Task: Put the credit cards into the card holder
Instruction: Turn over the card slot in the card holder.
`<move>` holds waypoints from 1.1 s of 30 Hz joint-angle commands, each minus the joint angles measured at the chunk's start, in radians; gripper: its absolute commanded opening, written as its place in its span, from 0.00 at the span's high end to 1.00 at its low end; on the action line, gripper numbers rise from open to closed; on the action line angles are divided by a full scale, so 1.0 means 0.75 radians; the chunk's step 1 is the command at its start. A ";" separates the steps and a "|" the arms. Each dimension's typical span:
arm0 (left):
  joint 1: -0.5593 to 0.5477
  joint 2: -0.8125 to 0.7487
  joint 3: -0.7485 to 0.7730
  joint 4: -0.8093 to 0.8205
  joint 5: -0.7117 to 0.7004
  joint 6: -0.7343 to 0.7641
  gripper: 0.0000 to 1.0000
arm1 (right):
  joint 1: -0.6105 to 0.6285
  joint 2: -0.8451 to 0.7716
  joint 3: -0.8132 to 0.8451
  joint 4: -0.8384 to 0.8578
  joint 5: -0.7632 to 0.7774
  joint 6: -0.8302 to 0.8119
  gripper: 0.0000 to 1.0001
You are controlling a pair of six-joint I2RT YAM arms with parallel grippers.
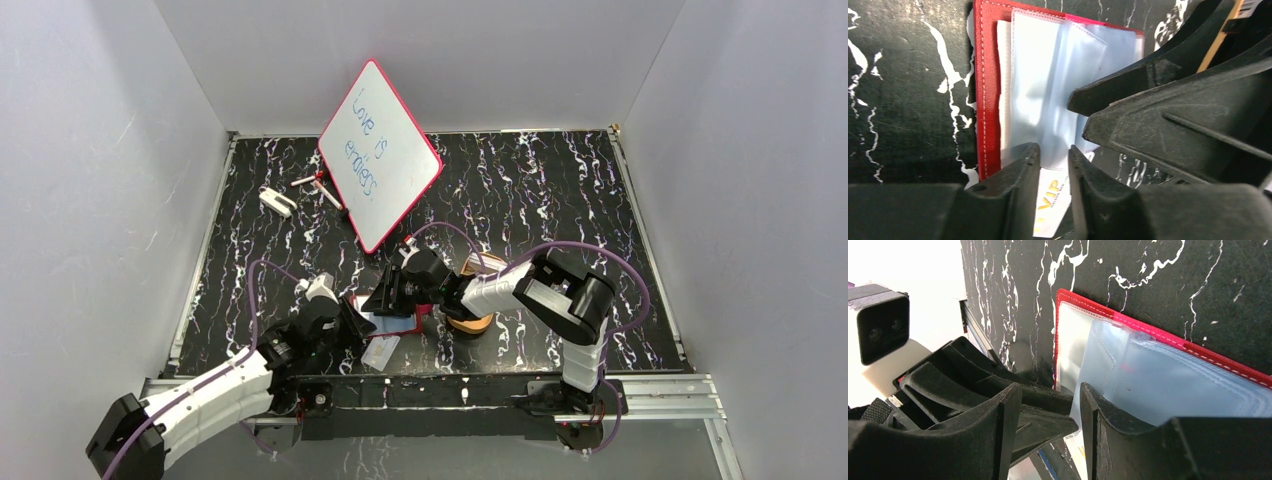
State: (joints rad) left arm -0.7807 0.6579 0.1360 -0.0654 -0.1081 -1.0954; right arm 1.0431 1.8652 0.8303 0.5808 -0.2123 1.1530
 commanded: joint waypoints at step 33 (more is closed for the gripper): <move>0.004 0.075 0.025 -0.215 -0.165 0.010 0.90 | 0.006 -0.207 0.012 -0.286 0.173 -0.155 0.45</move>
State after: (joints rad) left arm -0.7811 0.7055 0.1658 -0.1135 -0.1780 -1.0988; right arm 1.0431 1.6890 0.8299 0.3878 -0.1070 1.0603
